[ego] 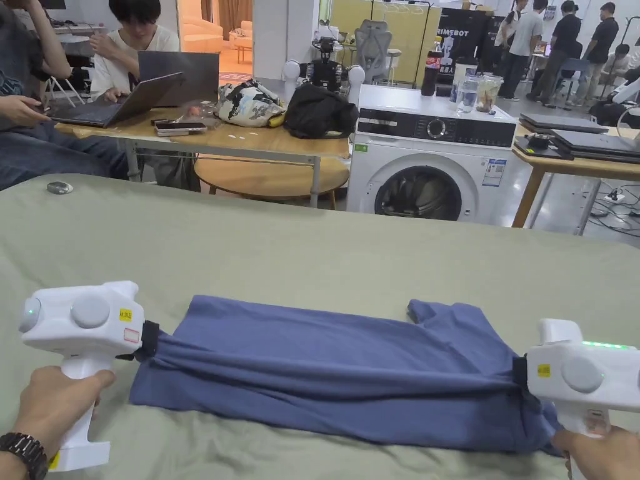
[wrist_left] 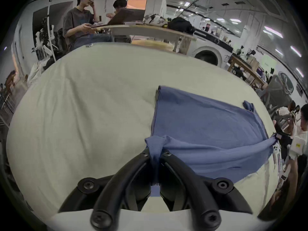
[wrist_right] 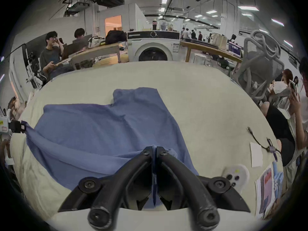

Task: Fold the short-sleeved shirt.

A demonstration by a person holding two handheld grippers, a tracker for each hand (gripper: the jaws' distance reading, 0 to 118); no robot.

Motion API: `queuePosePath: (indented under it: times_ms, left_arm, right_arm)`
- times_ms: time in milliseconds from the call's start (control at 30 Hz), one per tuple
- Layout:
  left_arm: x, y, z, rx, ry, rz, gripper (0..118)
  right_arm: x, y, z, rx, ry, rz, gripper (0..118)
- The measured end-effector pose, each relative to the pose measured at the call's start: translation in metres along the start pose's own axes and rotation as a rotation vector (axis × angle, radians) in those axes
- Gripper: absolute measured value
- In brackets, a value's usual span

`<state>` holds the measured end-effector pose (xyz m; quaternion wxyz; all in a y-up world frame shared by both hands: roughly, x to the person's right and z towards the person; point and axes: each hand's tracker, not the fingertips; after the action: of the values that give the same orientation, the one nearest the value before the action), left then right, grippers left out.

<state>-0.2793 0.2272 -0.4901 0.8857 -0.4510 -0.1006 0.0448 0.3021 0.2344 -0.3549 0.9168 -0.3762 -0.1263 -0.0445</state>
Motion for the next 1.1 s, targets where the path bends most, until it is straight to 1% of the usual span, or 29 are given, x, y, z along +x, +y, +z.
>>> queuePosePath:
  times_ms: [133,233,267,300,333,367,433,533,567,600,633,667,700,800,900,967,1033,1100]
  left_arm:
    - [0.001,0.001,-0.017,-0.025,0.005,-0.001,1]
    - [0.005,0.002,-0.020,-0.024,0.008,-0.010,1]
    - [0.007,0.001,-0.017,-0.022,0.009,-0.010,3]
    - [0.008,0.003,-0.013,-0.016,0.004,-0.009,13]
    - [0.010,0.003,-0.007,0.001,-0.009,-0.013,25]
    - [0.011,0.003,-0.002,0.020,-0.022,-0.014,36]
    - [0.017,0.001,0.013,0.079,-0.069,-0.024,42]
    - [0.026,-0.012,0.037,0.186,-0.105,-0.049,42]
    - [0.028,-0.017,0.044,0.212,-0.114,-0.055,42]
    - [0.031,-0.025,0.054,0.253,-0.131,-0.066,41]
    - [0.035,-0.031,0.062,0.292,-0.123,-0.067,36]
    - [0.035,-0.039,0.065,0.319,-0.117,-0.072,21]
    - [0.038,-0.046,0.071,0.356,-0.104,-0.078,0]
    - [0.045,-0.064,0.082,0.398,-0.031,-0.107,0]
    - [0.041,-0.070,0.088,0.359,-0.077,-0.102,0]
    - [0.033,-0.070,0.082,0.339,-0.042,-0.104,0]
    - [0.021,-0.061,0.074,0.239,-0.029,-0.092,0]
    - [0.009,-0.054,0.062,0.166,-0.042,-0.038,0]
  right_arm:
    - [0.002,-0.001,-0.024,-0.037,-0.006,-0.009,1]
    - [0.000,-0.003,-0.029,-0.050,-0.014,-0.016,5]
    - [-0.002,-0.004,-0.026,-0.041,-0.026,-0.017,10]
    - [-0.005,-0.004,-0.019,-0.010,-0.040,-0.022,22]
    - [-0.008,-0.004,-0.011,0.038,-0.049,-0.028,35]
    - [-0.010,-0.006,-0.005,0.065,-0.048,-0.028,40]
    - [-0.020,-0.009,0.015,0.149,-0.028,-0.029,40]
    - [-0.041,-0.020,0.045,0.250,-0.036,-0.008,39]
    - [-0.047,-0.023,0.052,0.279,-0.040,-0.007,31]
    - [-0.055,-0.027,0.061,0.314,-0.042,-0.001,15]
    - [-0.062,-0.032,0.068,0.346,-0.032,0.008,1]
    - [-0.067,-0.036,0.073,0.370,-0.035,0.007,0]
    - [-0.073,-0.040,0.079,0.377,-0.040,0.012,0]
    - [-0.083,-0.051,0.093,0.417,-0.016,-0.002,0]
    - [-0.088,-0.060,0.103,0.441,-0.014,-0.017,0]
    - [-0.090,-0.064,0.109,0.449,-0.011,-0.019,0]
    - [-0.089,-0.066,0.112,0.439,-0.005,-0.021,0]
    - [-0.087,-0.067,0.113,0.424,0.002,-0.018,0]
